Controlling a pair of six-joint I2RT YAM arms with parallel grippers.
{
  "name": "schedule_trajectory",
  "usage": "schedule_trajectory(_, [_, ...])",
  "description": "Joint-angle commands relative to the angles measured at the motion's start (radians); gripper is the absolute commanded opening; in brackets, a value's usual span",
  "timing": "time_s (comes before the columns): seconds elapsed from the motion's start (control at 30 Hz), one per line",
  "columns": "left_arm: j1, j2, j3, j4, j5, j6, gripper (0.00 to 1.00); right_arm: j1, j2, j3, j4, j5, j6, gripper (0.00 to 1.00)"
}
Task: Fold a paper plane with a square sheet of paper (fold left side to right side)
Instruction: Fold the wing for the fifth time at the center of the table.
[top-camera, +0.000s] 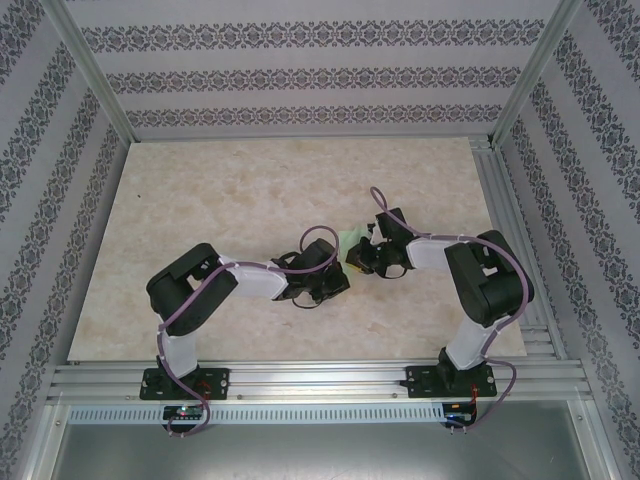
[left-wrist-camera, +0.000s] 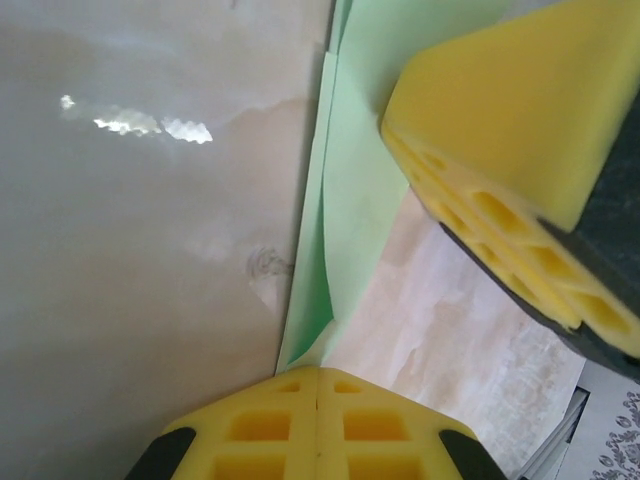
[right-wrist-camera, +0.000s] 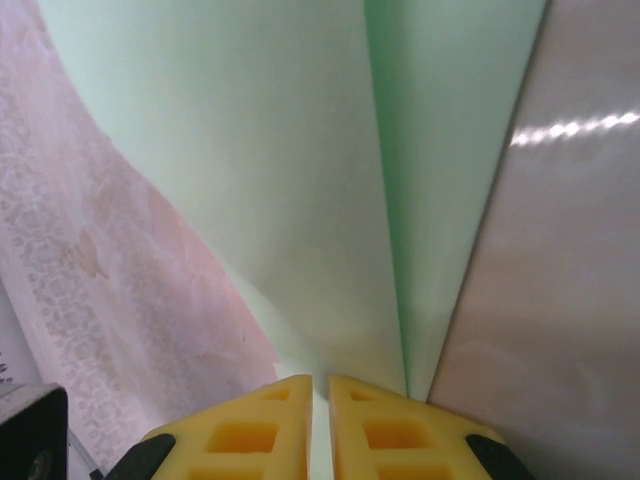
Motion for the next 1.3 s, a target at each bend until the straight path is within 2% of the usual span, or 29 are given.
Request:
schedule_trajectory(0.0, [-0.028, 0.063, -0.018, -0.171, -0.015, -0.002, 0.02, -0.029, 0.038, 0.057, -0.033, 0.070, -0.059, 0.14])
schedule_trajectory(0.7, [-0.030, 0.067, -0.010, -0.181, -0.012, 0.005, 0.00, -0.113, 0.194, 0.329, -0.147, 0.090, -0.134, 0.14])
schedule_trajectory(1.1, [-0.030, 0.064, -0.018, -0.169, -0.010, 0.001, 0.00, -0.141, 0.257, 0.425, -0.247, 0.182, -0.207, 0.15])
schedule_trajectory(1.27, [-0.030, 0.063, -0.018, -0.168, -0.011, 0.001, 0.00, -0.159, 0.222, 0.475, -0.317, 0.231, -0.258, 0.15])
